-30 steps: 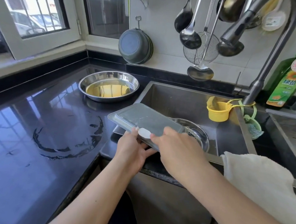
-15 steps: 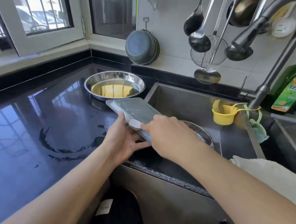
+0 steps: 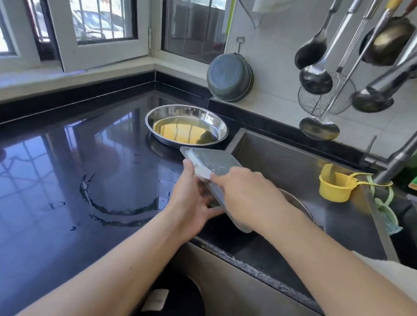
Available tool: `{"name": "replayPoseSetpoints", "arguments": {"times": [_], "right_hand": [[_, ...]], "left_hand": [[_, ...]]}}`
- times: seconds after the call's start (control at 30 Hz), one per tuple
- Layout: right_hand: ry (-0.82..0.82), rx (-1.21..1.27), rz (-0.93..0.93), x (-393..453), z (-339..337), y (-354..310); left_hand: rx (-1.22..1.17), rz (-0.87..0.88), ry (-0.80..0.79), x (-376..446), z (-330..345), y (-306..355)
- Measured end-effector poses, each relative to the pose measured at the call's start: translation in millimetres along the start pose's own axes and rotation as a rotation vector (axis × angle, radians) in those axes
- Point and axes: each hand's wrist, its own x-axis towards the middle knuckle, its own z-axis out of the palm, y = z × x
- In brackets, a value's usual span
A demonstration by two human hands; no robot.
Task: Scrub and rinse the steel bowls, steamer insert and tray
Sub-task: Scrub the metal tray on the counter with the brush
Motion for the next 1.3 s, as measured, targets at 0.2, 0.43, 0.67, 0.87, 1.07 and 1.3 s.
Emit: {"name": "replayPoseSetpoints", "arguments": {"times": [0.2,0.43,0.67,0.87,1.07,1.3], "right_hand": [[-0.152,-0.098,-0.002,-43.9,-10.8,14.4],[-0.015,-0.01,0.013,-6.8,-6.6,1.9],[-0.023,0.01,-0.033,-23.4,2.9,16.5],[0.047,0.316,0.026,-57.2,20.4,58.8],[0.011,0.429,0.003,-62.0,40.2,52.0],[0.072,0.392,0.123,-58.1,67.6,50.4]], "left_hand": [[-0.054,-0.025,0.049,5.0,-7.0,9.2],[-0.02,0.011,0.031,3.7,-3.5,1.6],[-0.088,-0.007,0.077,6.0,-11.7,13.7],[0.063,0.0,0.155,10.4,-16.0,16.7],[0.15,-0.023,0.175,17.0,-29.6,15.5],[0.337,0.079,0.096,21.9,-30.8,7.4]]}}
